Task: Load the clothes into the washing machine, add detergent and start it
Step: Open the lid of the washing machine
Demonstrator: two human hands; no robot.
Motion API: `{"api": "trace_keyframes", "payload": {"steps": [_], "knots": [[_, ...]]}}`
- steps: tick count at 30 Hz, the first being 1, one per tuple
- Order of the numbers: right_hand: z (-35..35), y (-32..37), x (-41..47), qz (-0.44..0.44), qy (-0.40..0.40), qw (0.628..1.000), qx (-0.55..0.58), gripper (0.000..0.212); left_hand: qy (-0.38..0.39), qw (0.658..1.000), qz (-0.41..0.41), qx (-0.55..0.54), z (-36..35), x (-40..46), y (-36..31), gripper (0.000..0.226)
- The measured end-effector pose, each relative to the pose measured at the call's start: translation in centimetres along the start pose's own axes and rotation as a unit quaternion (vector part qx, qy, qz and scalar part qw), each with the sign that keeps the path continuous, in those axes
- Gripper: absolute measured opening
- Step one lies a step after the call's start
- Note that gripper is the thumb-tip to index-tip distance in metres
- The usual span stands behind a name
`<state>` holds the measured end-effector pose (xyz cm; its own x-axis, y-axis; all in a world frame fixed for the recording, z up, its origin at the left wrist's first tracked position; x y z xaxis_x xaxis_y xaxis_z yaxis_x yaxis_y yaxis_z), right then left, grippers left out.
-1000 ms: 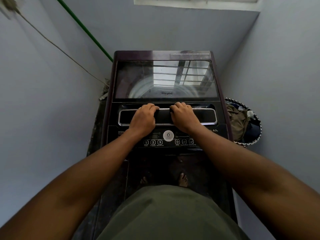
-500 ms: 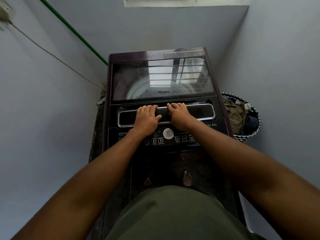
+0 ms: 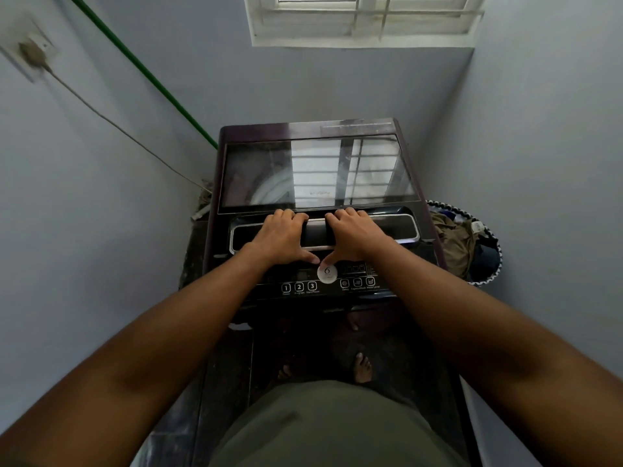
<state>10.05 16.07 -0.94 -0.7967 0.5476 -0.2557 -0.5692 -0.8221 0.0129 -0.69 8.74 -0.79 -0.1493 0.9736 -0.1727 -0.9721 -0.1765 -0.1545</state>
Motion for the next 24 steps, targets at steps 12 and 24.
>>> {"api": "trace_keyframes", "payload": {"steps": [12,24], "knots": [[9.1,-0.6,-0.2,0.002,-0.053,0.998,0.032,0.090,-0.091,0.993,-0.060,0.054,6.2,-1.3,-1.1,0.091],[20.7,-3.5,2.1,0.000,-0.104,0.966,0.235,0.051,-0.371,0.916,-0.141,0.057,19.8,-1.4,-4.3,0.020]]}}
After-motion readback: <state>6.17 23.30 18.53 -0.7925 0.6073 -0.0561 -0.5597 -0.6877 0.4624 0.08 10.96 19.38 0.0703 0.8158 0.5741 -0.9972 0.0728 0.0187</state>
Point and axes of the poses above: each hand's wrist, its own x-axis towards the middle knuckle, its own z-axis out of the back of the hand, y = z × x, the point moved 8 cm from there along x, towards the middle knuckle, and after that the axes turned 4 degrees about -z, right-handed, at the moved point
